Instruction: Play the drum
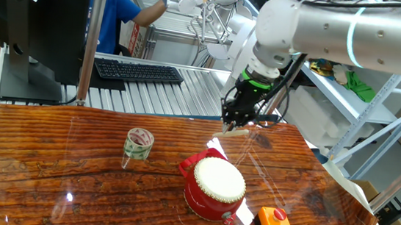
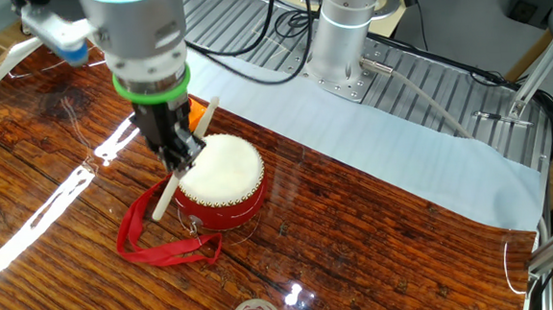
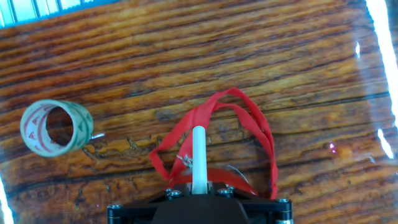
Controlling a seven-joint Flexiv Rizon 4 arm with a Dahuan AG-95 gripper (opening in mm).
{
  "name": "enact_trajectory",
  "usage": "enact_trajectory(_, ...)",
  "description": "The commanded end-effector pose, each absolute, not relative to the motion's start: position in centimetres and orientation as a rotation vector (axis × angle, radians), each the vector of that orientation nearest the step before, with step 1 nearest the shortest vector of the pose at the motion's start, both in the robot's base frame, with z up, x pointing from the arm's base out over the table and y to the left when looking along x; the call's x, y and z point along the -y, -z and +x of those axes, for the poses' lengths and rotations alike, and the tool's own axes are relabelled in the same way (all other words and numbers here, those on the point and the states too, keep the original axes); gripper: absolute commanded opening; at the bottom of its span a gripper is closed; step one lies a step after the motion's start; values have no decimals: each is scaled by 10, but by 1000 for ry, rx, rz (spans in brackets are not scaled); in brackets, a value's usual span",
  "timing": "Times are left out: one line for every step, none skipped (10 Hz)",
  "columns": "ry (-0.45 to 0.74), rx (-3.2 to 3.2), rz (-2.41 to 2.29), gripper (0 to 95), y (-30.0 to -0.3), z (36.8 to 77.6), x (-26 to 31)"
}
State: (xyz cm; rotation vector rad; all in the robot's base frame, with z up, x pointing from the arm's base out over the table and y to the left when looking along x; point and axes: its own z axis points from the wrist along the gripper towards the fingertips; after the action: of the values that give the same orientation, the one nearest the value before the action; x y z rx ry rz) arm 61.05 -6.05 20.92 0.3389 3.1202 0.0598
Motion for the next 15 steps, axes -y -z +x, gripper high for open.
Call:
enact_trajectory(-55, -3119, 329, 0, -211, 611, 62)
enact_trajectory(-53, -3120, 328, 0, -211, 610, 62)
enact_trajectory(-54, -3122, 327, 0, -212, 608, 62)
enact_trajectory(-54, -3122, 327, 0, -212, 608, 62)
enact_trajectory(-52, -3119, 326, 0, -211, 608, 63)
enact_trajectory(-53, -3119, 330, 0, -210, 607, 63)
enact_trajectory(-54, -3116, 332, 0, -209, 607, 63)
enact_trajectory(-55, -3113, 334, 0, -208, 605, 62)
enact_trajectory(-54, -3114, 332, 0, -207, 605, 62)
enact_trajectory(-53, -3115, 328, 0, -207, 604, 61)
enact_trajectory(-56, -3117, 326, 0, -207, 604, 61)
enact_trajectory(-58, -3118, 327, 0, -207, 604, 61)
enact_trajectory(-57, -3120, 322, 0, -207, 604, 61)
enact_trajectory(-56, -3131, 321, 0, -206, 604, 61)
enact_trajectory(-69, -3143, 326, 0, -205, 603, 60)
